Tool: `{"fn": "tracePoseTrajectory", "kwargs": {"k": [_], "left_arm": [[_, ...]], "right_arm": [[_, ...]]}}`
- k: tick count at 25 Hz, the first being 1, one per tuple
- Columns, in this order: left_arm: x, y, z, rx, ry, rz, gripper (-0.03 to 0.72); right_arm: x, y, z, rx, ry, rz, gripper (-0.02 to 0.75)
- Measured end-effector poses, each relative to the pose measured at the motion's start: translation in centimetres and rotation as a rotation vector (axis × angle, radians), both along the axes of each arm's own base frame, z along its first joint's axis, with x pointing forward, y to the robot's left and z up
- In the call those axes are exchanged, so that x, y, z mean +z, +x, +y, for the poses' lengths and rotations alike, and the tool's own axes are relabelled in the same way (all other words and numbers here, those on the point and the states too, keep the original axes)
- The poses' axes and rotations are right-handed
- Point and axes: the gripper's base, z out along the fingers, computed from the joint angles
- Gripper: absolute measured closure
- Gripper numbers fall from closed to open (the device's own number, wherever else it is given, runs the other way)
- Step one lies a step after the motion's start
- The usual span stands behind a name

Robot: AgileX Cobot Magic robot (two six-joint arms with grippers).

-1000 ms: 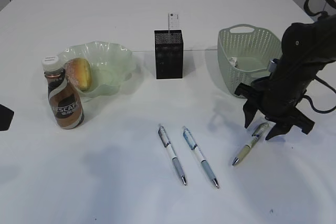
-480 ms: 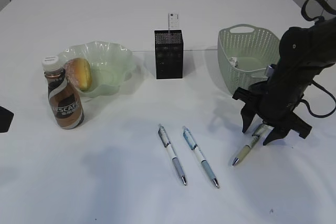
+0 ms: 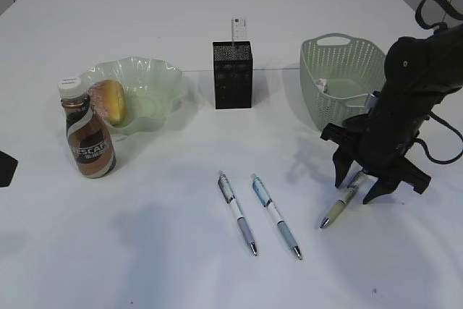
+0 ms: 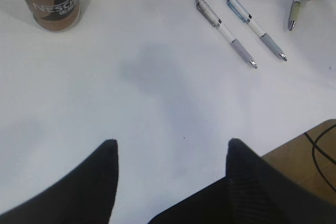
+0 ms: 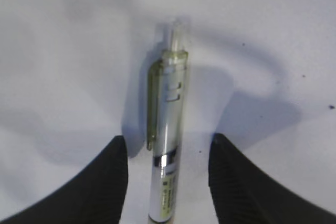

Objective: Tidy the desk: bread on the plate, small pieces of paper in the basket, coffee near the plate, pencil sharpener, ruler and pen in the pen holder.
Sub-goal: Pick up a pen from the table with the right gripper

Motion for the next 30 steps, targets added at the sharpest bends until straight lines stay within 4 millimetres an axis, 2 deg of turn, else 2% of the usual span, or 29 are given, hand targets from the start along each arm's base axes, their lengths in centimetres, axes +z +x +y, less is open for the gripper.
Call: {"fn": "tracePoseTrajectory", "kwargs": {"k": [2, 5, 7, 13, 18, 24, 27, 30], "left_arm": [[0.0, 0.0, 0.0, 0.0, 0.0, 0.0, 0.232], [0.0, 0.0, 0.0, 0.0, 0.0, 0.0, 0.232], [0.0, 0.0, 0.0, 0.0, 0.0, 0.0, 0.232], [0.0, 0.0, 0.0, 0.0, 0.0, 0.0, 0.232], [0.0, 0.0, 0.0, -0.001, 0.001, 0.003, 0.232], [0.0, 0.0, 0.0, -0.002, 0.002, 0.006, 0.232], [0.0, -0.1, 0.0, -0.002, 0.002, 0.007, 0.232], [0.0, -0.1, 0.0, -0.002, 0.002, 0.007, 0.232]], "right_arm": [[0.0, 0.0, 0.0, 0.0, 0.0, 0.0, 0.341], [0.0, 0.0, 0.0, -0.001, 0.001, 0.002, 0.416], [0.0, 0.0, 0.0, -0.001, 0.001, 0.002, 0.439], [-0.2, -0.1, 0.0, 0.0, 0.0, 0.015, 0.464], [-0.3, -0.2, 0.0, 0.002, -0.001, 0.037, 0.579], [-0.3, -0.1, 0.0, 0.025, -0.001, 0.027, 0.636], [0.3, 0.3, 0.1, 0.049, -0.001, -0.007, 0.638], [2.9, 1.4, 0.2, 0.102, -0.001, -0.106, 0.64]]}}
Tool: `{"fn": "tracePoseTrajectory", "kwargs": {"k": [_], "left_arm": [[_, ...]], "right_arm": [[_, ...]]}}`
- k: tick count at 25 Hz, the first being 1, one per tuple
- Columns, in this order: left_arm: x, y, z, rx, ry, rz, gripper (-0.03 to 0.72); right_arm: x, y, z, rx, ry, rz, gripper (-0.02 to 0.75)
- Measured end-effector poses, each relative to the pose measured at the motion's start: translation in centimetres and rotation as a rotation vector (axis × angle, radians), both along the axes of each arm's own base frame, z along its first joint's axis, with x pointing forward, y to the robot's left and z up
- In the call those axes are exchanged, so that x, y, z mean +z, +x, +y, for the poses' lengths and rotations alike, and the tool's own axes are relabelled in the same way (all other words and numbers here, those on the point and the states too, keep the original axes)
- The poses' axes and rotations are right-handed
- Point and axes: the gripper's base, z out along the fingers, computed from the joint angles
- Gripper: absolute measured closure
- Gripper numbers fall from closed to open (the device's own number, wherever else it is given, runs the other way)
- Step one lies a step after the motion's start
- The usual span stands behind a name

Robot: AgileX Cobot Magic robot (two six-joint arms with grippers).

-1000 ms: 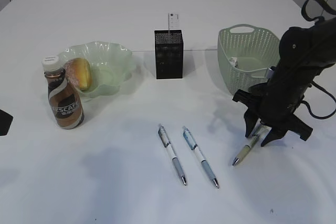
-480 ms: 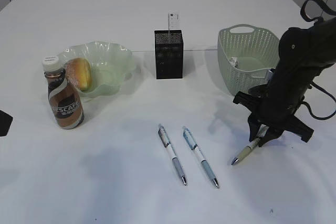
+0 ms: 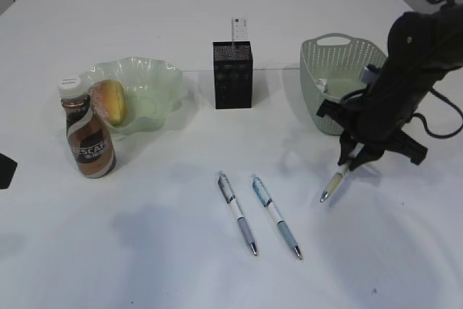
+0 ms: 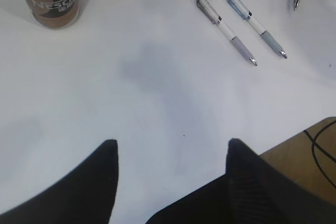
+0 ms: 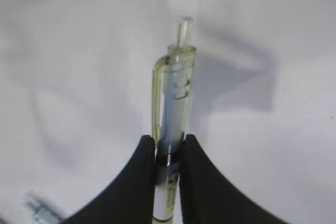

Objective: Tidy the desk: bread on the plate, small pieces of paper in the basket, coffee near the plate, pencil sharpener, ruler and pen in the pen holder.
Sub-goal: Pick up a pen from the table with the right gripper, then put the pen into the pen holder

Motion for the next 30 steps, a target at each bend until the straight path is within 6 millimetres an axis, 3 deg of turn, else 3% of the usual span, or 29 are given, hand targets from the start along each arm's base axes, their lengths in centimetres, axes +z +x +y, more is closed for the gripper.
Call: {"fn": "tracePoseTrajectory", "kwargs": {"k": [8, 12, 13, 16, 17, 20, 30], "left_arm": [[0.0, 0.0, 0.0, -0.002, 0.002, 0.006, 0.232], [-0.1, -0.1, 0.0, -0.003, 0.003, 0.01, 0.232], [-0.1, -0.1, 0.0, -0.003, 0.003, 0.01, 0.232], [-0.1, -0.1, 0.0, -0.004, 0.003, 0.011, 0.232], [-0.1, -0.1, 0.0, -0.004, 0.003, 0.011, 0.232], [-0.1, -0.1, 0.0, -0.004, 0.003, 0.011, 0.232], [-0.1, -0.1, 0.0, -0.004, 0.004, 0.011, 0.232]], "right_arm": [[6.8, -0.5, -0.1, 0.052, 0.011, -0.178, 0.64], [8.5, -1.0, -0.1, 0.085, 0.006, -0.231, 0.64], [10.4, -1.4, -0.2, 0.145, -0.01, -0.307, 0.64], [10.4, -1.4, -0.2, 0.145, -0.01, -0.307, 0.64], [11.9, -1.5, -0.3, 0.302, -0.074, -0.418, 0.64], [12.4, -1.2, -0.3, 0.424, -0.13, -0.489, 0.64], [14.2, 0.4, 0.8, 0.606, -0.187, -0.801, 0.64]]}}
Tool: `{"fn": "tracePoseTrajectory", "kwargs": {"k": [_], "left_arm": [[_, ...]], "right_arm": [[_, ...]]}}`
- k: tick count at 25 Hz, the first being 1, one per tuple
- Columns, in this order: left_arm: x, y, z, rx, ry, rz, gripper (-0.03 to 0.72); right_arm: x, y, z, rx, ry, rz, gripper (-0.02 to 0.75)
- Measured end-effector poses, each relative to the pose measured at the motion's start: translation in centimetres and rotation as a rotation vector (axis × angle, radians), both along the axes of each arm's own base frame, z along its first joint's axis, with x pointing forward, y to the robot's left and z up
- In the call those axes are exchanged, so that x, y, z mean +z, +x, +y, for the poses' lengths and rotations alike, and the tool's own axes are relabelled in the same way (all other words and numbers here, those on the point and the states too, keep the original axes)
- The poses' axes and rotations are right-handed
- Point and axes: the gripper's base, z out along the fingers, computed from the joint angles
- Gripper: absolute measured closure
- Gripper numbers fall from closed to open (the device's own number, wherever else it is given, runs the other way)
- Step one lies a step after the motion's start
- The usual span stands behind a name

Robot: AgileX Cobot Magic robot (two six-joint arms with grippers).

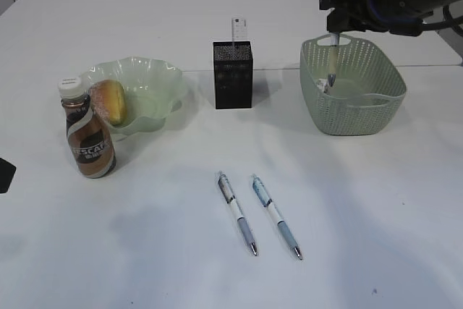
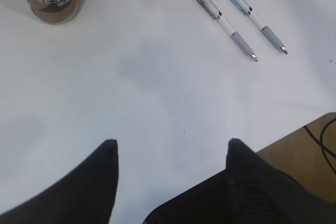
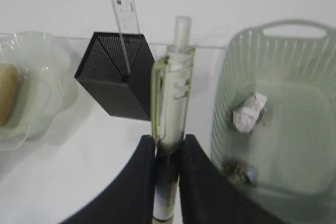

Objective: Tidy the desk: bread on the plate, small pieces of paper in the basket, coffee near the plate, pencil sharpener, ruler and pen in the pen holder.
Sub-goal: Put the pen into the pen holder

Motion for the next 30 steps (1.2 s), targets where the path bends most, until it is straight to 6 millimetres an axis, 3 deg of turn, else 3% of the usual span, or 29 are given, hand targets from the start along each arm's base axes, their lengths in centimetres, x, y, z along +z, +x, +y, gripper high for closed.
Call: {"fn": "tracePoseTrajectory", "kwargs": {"k": [2, 6, 12, 18, 19, 22, 30], "left_arm": [[0.0, 0.0, 0.0, -0.001, 0.0, 0.002, 0.232], [0.0, 0.0, 0.0, -0.001, 0.0, 0.002, 0.232], [0.0, 0.0, 0.0, -0.001, 0.0, 0.002, 0.232], [0.0, 0.0, 0.0, -0.001, 0.0, 0.002, 0.232], [0.0, 0.0, 0.0, -0.001, 0.0, 0.002, 0.232], [0.0, 0.0, 0.0, 0.0, 0.003, -0.003, 0.232], [0.0, 0.1, 0.0, 0.002, 0.005, -0.01, 0.232]], "right_arm": [[0.1, 0.1, 0.1, 0.009, -0.004, -0.02, 0.64], [0.0, 1.2, 2.8, 0.087, -0.093, -0.211, 0.64], [0.0, 2.5, 5.6, 0.021, -0.121, -0.447, 0.64], [-0.3, 3.5, 7.9, 0.025, -0.151, -0.565, 0.64], [-1.3, 4.4, 9.3, 0.06, -0.185, -0.602, 0.64], [-2.7, 5.4, 10.5, 0.081, -0.206, -0.62, 0.64], [-5.4, 7.5, 11.3, 0.033, -0.141, -0.617, 0.64]]}}
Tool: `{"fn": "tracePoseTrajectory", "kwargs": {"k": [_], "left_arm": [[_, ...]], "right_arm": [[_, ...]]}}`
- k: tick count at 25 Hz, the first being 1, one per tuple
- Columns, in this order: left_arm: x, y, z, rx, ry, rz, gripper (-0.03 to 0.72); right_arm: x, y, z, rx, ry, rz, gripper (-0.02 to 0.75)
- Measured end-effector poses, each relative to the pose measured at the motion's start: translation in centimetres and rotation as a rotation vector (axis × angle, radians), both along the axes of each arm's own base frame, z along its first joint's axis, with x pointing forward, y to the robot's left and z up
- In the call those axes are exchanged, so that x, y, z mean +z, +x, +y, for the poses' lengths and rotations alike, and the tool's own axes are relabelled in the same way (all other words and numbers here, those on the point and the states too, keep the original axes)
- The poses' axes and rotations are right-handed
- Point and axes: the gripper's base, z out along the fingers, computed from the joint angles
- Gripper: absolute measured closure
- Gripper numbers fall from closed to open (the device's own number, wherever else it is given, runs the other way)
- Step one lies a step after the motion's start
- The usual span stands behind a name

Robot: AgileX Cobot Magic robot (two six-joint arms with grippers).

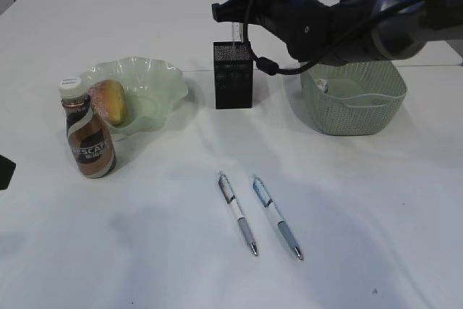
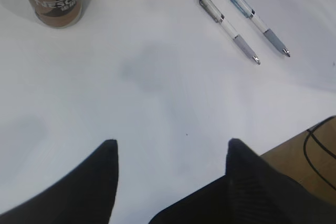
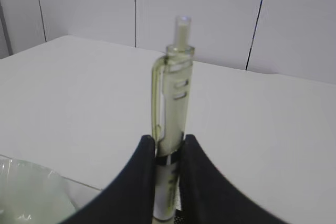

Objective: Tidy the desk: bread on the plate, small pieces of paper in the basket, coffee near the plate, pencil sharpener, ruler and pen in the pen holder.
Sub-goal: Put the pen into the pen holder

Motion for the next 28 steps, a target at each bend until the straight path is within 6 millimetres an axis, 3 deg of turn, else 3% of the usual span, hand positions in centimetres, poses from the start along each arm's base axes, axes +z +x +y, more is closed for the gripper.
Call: {"fn": "tracePoseTrajectory", "kwargs": {"k": [8, 14, 15, 18, 21, 22, 28], "left_arm": [[0.0, 0.2, 0.2, 0.004, 0.019, -0.025, 0.232], [0.0, 0.2, 0.2, 0.004, 0.025, -0.027, 0.232], [0.0, 0.2, 0.2, 0.004, 0.025, -0.027, 0.232], [0.0, 0.2, 0.2, 0.004, 0.025, -0.027, 0.232], [0.0, 0.2, 0.2, 0.004, 0.025, -0.027, 0.232], [0.0, 0.2, 0.2, 0.004, 0.025, -0.027, 0.232], [0.0, 0.2, 0.2, 0.004, 0.027, -0.028, 0.232]], "right_arm": [[-0.6, 1.9, 0.8, -0.007, 0.046, -0.035, 0.64], [-2.2, 3.3, 1.4, -0.007, 0.046, -0.034, 0.64], [-3.3, 3.5, 1.5, -0.007, 0.039, -0.019, 0.64], [-4.7, 3.9, 1.6, -0.008, 0.03, 0.001, 0.64], [-4.7, 3.9, 1.6, -0.008, 0.03, 0.001, 0.64], [-6.4, 4.1, 1.7, -0.008, 0.018, 0.029, 0.64], [-6.7, 4.2, 1.8, -0.008, 0.017, 0.032, 0.634]]}}
